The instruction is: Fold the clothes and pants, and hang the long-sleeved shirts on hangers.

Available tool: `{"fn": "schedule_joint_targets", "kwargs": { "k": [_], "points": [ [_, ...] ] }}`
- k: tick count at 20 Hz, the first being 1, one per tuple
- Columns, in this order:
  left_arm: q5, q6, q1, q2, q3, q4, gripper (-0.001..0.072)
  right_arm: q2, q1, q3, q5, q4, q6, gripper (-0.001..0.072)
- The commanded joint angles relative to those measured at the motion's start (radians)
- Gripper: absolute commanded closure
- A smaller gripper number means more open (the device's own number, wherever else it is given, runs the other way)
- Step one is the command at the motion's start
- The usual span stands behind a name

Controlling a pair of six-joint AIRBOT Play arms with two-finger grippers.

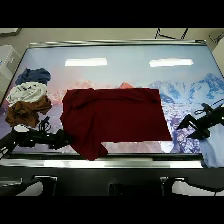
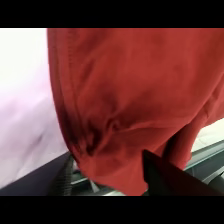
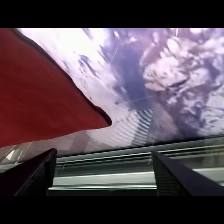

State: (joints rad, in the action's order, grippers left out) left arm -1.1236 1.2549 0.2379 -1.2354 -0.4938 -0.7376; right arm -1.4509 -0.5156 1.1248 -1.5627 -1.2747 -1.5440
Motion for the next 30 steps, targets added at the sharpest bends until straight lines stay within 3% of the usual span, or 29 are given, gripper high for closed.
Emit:
{"fn": "schedule_joint_targets", "kwargs": {
  "k": [1, 2, 3, 5, 6, 10, 15, 18, 20, 21, 22, 23, 27, 30],
  "points": [
    [0.063, -0.017, -0.038, -0.004, 0.023, 0.035, 0.0295, 0.003, -0.001, -0.010, 0.006, 0.014, 0.005, 0.0047],
    [0.087, 0.005, -0.054, -0.008, 0.023, 0.036, 0.0386, 0.003, -0.001, -0.010, 0.009, 0.014, 0.004, 0.0047],
    [0.121, 0.030, -0.069, -0.009, 0.022, 0.039, 0.0422, 0.003, -0.001, -0.010, 0.009, 0.014, 0.004, 0.0047],
    [0.145, 0.023, -0.084, -0.008, 0.017, 0.061, 0.0617, 0.003, -0.001, -0.021, 0.011, 0.005, 0.005, 0.0046],
    [0.137, 0.007, -0.084, -0.008, 0.009, 0.062, 0.0680, 0.003, -0.001, -0.035, 0.018, -0.006, 0.005, 0.0046],
    [0.074, -0.078, -0.083, 0.003, -0.051, 0.055, 0.0682, -0.010, -0.001, -0.104, 0.098, -0.019, 0.005, 0.0047],
    [0.066, -0.077, -0.084, 0.039, -0.077, 0.054, 0.0681, -0.087, 0.063, -0.128, 0.131, 0.049, 0.068, 0.0048],
    [0.060, -0.077, -0.084, 0.051, -0.077, 0.054, 0.0681, -0.123, 0.154, -0.128, 0.144, 0.067, 0.068, 0.0115],
    [0.058, -0.077, -0.083, 0.055, -0.077, 0.054, 0.0681, -0.124, 0.207, -0.128, 0.148, 0.066, 0.067, 0.0190],
    [0.058, -0.077, -0.083, 0.056, -0.077, 0.054, 0.0681, -0.124, 0.226, -0.128, 0.156, 0.066, 0.063, 0.0289],
    [0.057, -0.077, -0.083, 0.058, -0.078, 0.054, 0.0681, -0.124, 0.238, -0.127, 0.156, 0.068, 0.055, 0.0438],
    [0.047, -0.077, -0.083, 0.059, -0.080, 0.053, 0.0682, -0.122, 0.248, -0.125, 0.143, 0.071, 0.056, 0.0665],
    [-0.026, -0.081, -0.054, 0.097, -0.245, 0.024, 0.0683, -0.032, 0.245, 0.020, 0.105, 0.074, 0.061, 0.0679],
    [-0.026, -0.080, 0.000, 0.212, -0.600, 0.012, 0.0683, 0.111, 0.245, 0.348, 0.190, 0.072, 0.064, 0.0678]
  ]
}}
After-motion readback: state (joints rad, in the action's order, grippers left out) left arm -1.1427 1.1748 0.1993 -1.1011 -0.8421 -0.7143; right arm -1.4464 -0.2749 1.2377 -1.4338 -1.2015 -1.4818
